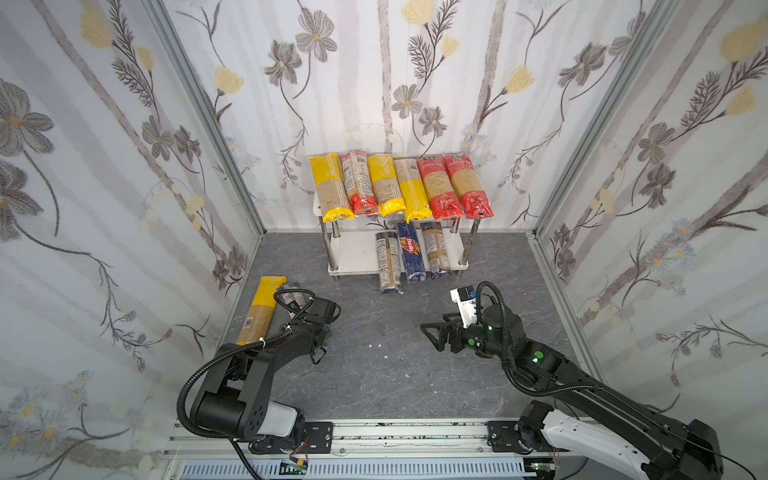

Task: Place and organize the pasta boxes and bags onto the shelf
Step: 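Lift the white-labelled pack upright with the left gripper, then carry the pack to the lower shelf beside the first white-labelled pack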

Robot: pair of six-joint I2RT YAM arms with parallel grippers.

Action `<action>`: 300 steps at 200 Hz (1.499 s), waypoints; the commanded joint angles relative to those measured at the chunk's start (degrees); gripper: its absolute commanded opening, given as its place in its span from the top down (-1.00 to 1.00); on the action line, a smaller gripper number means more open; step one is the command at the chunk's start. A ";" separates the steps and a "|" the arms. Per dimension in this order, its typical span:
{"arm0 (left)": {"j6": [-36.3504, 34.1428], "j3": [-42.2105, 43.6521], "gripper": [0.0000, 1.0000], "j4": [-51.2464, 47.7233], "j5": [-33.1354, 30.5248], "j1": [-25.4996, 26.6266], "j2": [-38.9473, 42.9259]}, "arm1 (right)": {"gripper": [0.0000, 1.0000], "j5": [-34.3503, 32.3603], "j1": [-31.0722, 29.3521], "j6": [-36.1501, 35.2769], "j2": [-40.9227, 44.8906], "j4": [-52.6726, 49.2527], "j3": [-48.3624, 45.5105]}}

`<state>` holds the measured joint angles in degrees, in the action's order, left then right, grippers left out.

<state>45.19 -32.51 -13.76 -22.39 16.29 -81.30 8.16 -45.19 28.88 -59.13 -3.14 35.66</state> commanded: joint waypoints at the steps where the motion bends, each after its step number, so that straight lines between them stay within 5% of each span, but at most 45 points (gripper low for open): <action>1: 0.07 0.53 0.45 -0.57 2.41 0.04 0.80 | -0.99 -1.22 0.01 -0.15 1.12 -0.80 0.36; 32: -0.35 2.11 1.00 -0.74 4.09 -0.03 4.57 | -0.99 -1.84 0.01 -0.22 2.77 -2.12 0.38; 93: 0.33 5.61 1.00 -5.48 8.15 3.42 18.79 | -0.99 -1.92 0.01 0.32 5.47 -3.39 0.69; 161: 1.32 3.13 1.00 -7.86 6.27 18.12 30.08 | -0.99 -1.66 -0.16 1.46 7.76 -4.37 1.35; 230: -1.28 -3.01 1.00 -7.69 4.16 27.43 26.81 | -0.99 -3.20 -0.25 1.62 9.65 -6.18 1.75; 300: -7.30 -12.91 1.00 -5.23 -1.88 28.27 12.71 | -0.99 -3.68 -0.16 0.26 8.73 -6.73 2.70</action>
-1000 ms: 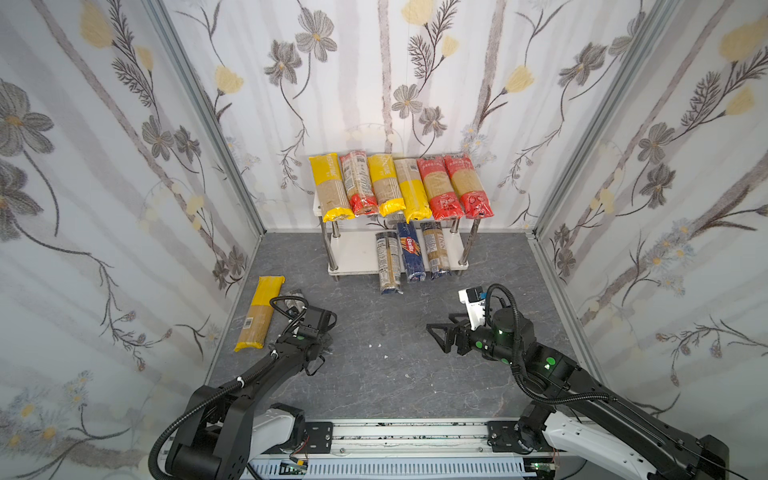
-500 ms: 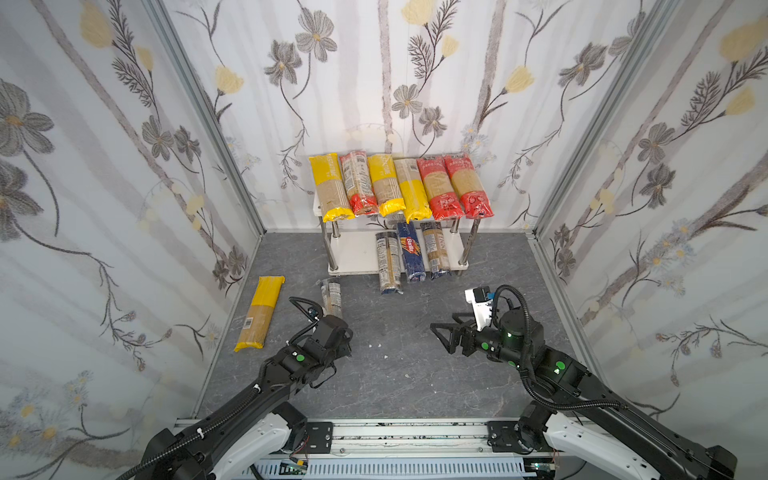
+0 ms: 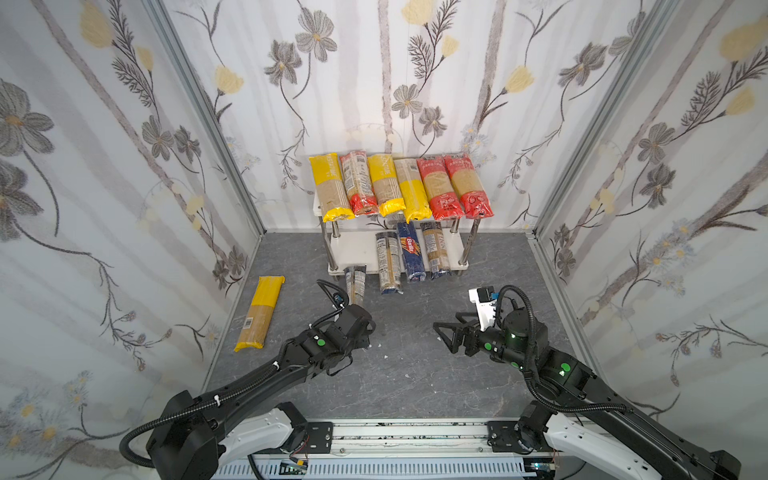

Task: Place and organize the pasta boxes and bags onto the shelf
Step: 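Carry the pack to the lower shelf beside the first white-labelled pack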

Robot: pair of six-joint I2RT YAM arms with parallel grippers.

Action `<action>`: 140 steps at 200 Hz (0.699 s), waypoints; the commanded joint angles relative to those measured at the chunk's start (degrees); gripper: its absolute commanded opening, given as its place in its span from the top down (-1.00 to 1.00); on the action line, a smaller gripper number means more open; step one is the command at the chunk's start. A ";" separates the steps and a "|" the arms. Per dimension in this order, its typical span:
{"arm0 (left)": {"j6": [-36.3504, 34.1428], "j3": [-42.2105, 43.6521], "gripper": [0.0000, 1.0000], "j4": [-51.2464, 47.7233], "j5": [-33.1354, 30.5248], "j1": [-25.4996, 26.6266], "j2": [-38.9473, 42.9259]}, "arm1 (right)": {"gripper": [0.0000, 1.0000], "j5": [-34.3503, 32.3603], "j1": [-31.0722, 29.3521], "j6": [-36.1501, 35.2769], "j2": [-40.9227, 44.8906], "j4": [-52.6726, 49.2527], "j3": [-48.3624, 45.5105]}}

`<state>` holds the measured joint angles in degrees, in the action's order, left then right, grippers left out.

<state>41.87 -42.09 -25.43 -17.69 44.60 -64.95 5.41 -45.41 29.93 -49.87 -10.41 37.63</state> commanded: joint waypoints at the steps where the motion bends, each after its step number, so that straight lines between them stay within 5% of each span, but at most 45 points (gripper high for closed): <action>1: -4.11 -3.57 1.00 6.49 -6.62 -0.04 -3.89 | -0.99 -0.93 0.06 -0.77 -0.56 0.52 0.71; 140: -16.17 -26.50 1.00 14.71 -0.13 -12.04 -34.46 | -0.99 -0.30 5.06 -4.47 -1.96 -1.55 1.12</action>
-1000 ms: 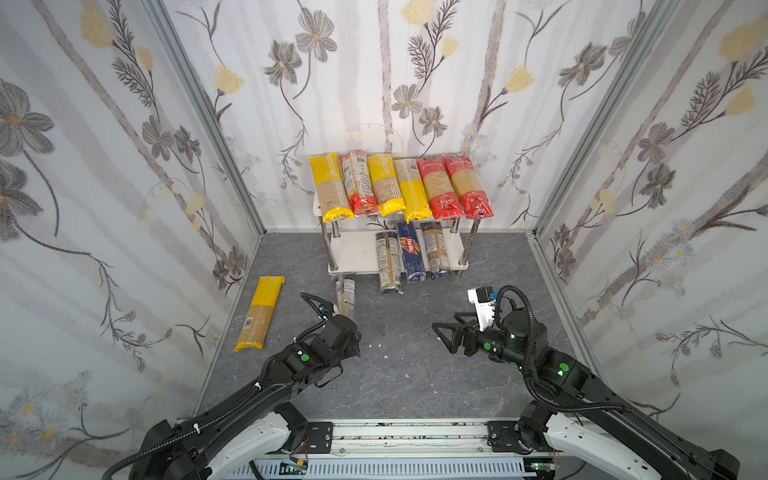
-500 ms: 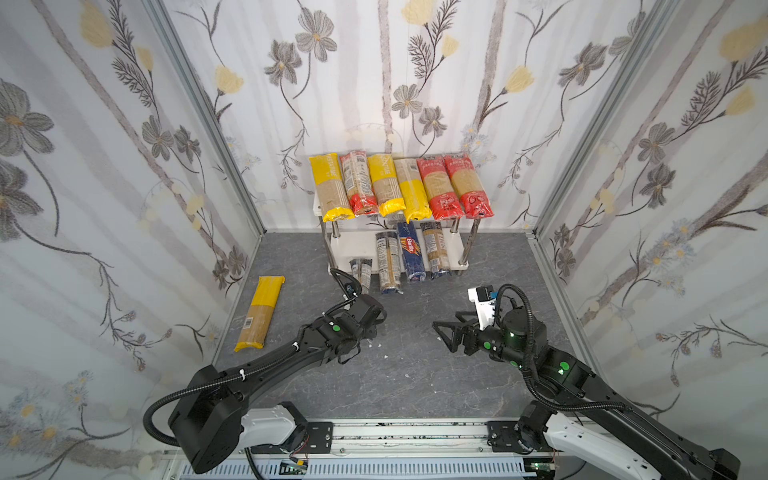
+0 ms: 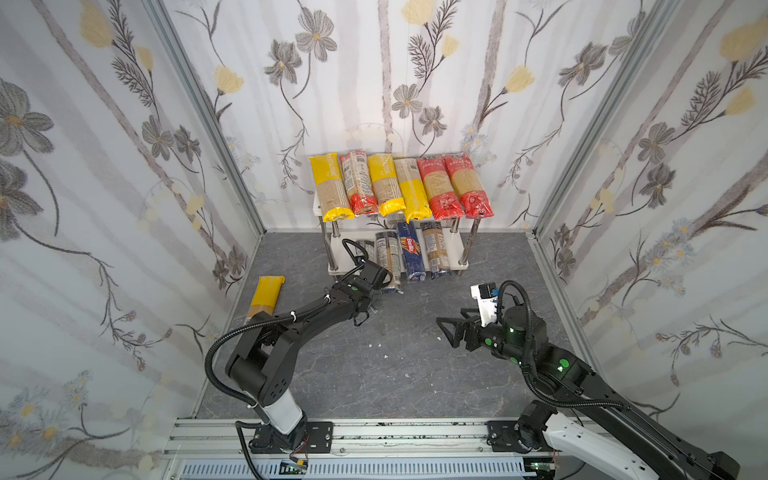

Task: Place and organize the pasta boxes and bags onto the shelf
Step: 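Carry the pack to the lower shelf beside the first white-labelled pack, then stand the pack against the others on the lower shelf and open the left gripper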

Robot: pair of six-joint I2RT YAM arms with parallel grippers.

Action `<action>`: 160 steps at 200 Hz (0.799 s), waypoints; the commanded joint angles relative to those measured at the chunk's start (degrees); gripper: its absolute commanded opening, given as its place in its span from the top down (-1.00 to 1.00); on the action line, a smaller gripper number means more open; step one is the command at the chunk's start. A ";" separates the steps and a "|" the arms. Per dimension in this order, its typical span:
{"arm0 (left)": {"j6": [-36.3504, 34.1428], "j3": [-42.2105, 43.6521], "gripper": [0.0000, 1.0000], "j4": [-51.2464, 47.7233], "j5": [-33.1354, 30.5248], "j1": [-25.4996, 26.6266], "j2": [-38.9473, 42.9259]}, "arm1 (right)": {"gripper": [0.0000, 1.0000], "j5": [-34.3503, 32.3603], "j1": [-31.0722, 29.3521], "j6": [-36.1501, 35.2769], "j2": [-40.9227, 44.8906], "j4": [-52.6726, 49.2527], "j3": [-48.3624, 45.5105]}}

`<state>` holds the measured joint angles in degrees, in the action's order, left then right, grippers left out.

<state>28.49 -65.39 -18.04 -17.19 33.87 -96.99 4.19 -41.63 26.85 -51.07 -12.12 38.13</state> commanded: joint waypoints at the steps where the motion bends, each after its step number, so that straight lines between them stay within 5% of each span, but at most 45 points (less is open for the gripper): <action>1: -2.85 -3.36 1.00 7.32 -0.51 -1.37 -2.50 | -0.99 0.96 1.37 -1.42 -0.82 0.16 0.67; 160: -2.18 -13.86 1.00 7.94 4.58 -4.23 -14.31 | -0.99 4.55 7.39 -3.16 -2.38 -0.71 2.38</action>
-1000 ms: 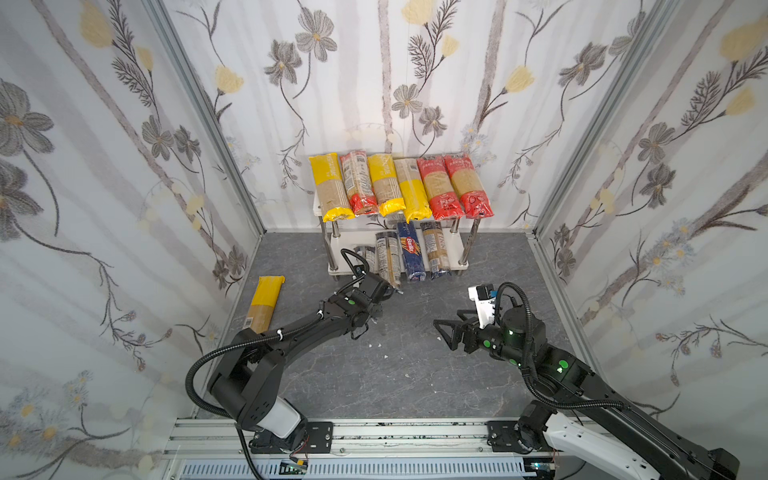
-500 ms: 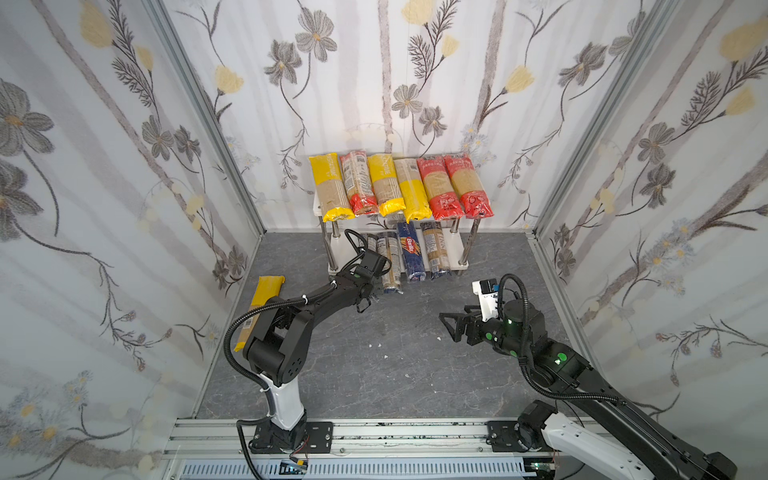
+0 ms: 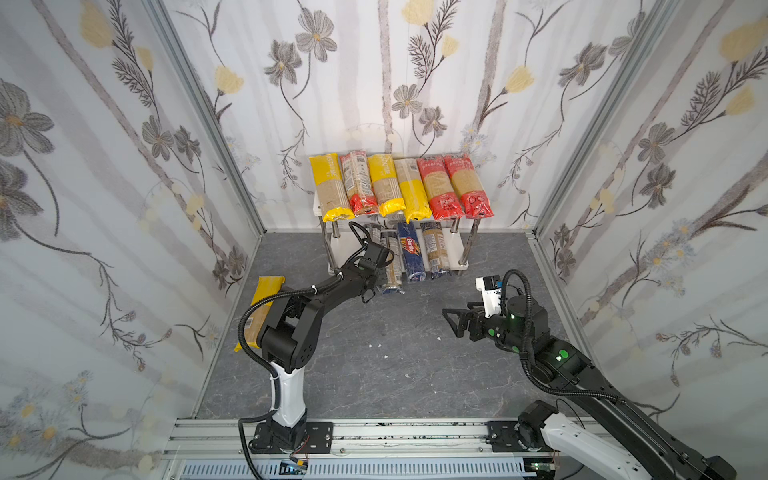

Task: Place and organize the pasta boxes and bags onto the shelf
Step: 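Stand the pack against the others on the lower shelf and open the left gripper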

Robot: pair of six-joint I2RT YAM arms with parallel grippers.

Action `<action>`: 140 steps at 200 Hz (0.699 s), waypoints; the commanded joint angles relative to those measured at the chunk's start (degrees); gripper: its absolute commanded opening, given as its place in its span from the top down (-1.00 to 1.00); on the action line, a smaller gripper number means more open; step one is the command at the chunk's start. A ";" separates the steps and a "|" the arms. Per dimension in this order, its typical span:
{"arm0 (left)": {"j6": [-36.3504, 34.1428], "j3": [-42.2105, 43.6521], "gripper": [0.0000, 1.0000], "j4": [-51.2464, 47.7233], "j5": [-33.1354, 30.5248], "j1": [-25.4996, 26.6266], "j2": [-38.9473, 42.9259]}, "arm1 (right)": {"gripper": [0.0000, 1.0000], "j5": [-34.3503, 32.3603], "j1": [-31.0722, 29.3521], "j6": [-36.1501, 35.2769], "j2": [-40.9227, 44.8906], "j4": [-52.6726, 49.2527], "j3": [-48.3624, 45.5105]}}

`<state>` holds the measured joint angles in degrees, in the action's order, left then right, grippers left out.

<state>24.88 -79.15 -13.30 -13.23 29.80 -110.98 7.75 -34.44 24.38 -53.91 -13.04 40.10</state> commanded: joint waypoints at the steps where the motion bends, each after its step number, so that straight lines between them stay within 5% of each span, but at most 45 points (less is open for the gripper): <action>1: 1.41 -0.06 1.00 3.19 0.64 -0.17 -0.35 | -0.99 1.01 0.22 -0.67 0.51 0.21 0.42; 101: 4.78 0.95 1.00 2.78 2.31 -1.85 -0.34 | -0.99 0.85 0.73 -0.65 1.55 -0.50 0.40; 122: 4.51 1.02 0.80 2.51 2.34 -1.85 -0.40 | -0.99 0.80 0.77 -0.66 1.53 -0.50 0.58; 140: 4.38 1.17 0.43 2.18 1.98 -1.94 -0.52 | -0.99 0.85 0.79 -0.58 1.53 -0.50 0.59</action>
<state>28.97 -78.30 -10.72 -11.33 28.08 -111.07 7.77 -33.67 24.36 -52.18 -13.43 40.10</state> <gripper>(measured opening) 0.265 0.996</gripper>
